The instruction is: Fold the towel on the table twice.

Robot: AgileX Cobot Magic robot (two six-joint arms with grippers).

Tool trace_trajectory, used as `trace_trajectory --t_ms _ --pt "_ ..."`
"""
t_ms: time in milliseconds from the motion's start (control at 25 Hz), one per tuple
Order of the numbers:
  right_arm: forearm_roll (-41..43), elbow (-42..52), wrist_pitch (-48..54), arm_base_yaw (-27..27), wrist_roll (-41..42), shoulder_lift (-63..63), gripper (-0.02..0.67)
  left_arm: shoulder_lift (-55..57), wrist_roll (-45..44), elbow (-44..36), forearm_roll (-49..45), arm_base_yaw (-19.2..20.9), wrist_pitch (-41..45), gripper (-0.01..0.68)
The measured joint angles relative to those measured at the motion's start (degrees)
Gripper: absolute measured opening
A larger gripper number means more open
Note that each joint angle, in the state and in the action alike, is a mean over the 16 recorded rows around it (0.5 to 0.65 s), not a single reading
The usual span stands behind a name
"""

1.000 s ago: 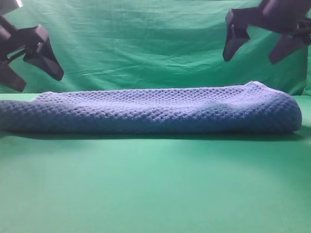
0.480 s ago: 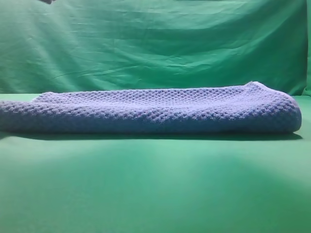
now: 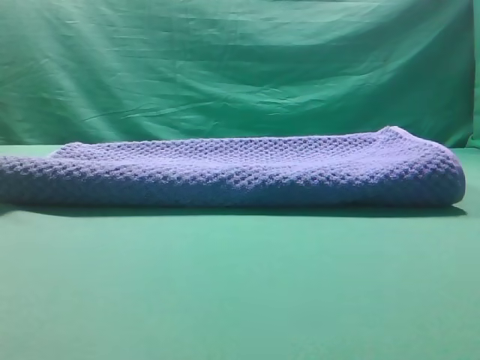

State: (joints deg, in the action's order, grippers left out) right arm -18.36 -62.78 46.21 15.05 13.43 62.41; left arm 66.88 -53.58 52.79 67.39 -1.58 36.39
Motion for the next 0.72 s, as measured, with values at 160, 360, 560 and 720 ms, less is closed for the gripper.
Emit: trace_trajectory --t_ms 160,360,560,720 --pt "4.3 0.0 5.3 0.0 -5.2 -4.6 0.0 -6.6 10.8 0.0 -9.5 0.0 3.0 0.0" --pt "8.7 0.0 10.8 0.0 -9.8 -11.2 0.0 -15.3 20.7 0.0 -19.4 0.0 7.2 0.0" --pt "11.1 0.8 14.0 0.0 -11.9 -18.9 0.0 -24.1 26.7 0.0 -26.2 0.0 10.7 0.0" --pt "12.0 3.2 14.5 0.0 -12.5 -25.6 0.0 -30.6 30.0 0.0 -30.5 -0.1 13.1 0.0"
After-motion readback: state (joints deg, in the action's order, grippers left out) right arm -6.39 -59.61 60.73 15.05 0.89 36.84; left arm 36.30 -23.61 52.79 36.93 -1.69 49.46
